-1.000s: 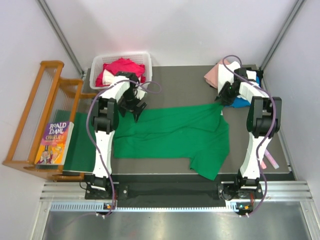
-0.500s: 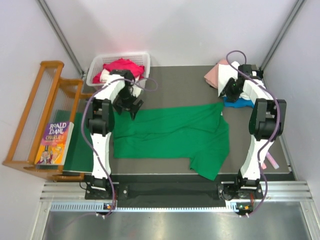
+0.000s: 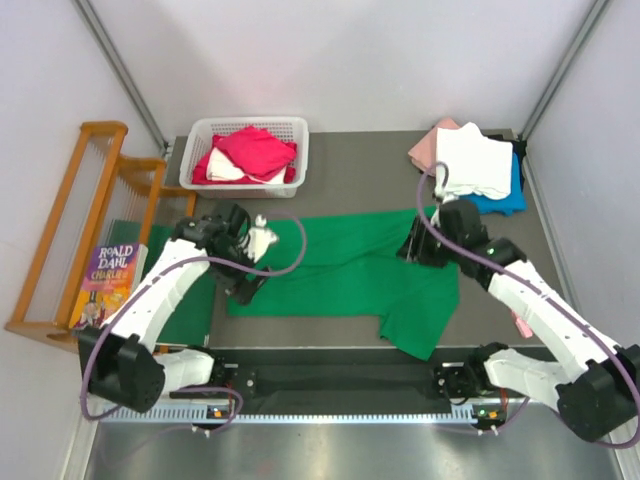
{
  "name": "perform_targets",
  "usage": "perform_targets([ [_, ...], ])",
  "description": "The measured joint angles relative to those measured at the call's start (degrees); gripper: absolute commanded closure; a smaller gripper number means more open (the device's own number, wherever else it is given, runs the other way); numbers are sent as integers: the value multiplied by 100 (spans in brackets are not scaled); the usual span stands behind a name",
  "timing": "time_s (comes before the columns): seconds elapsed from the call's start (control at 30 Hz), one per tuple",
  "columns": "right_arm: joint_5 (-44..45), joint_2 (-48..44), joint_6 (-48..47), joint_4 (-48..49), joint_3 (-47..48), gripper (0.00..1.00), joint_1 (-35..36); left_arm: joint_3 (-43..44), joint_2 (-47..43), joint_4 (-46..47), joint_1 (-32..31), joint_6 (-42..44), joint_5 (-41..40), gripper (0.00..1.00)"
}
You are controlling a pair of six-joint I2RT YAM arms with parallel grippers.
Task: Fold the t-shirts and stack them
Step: Fold the tshirt
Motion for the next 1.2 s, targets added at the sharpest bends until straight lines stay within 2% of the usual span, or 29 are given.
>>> perform_targets([
  [0.1, 79, -245, 214, -221, -876, 52, 256, -898, 111, -46, 22, 33, -236, 1],
  [0.2, 197, -334, 369, -514, -1300, 54, 284, -1012, 284, -17, 26, 15, -402, 1],
  [0.57, 354, -343, 516, -483, -1283, 54, 372, -588, 782, 286, 24, -140, -273, 1],
  [0.93, 367, -929, 879, -776, -1801, 54, 1296, -1742, 177, 566, 24, -96, -608, 1],
  [1.2, 505, -728, 1231, -817, -2028, 52, 2223, -2037, -52, 1204, 24, 20, -957, 1],
])
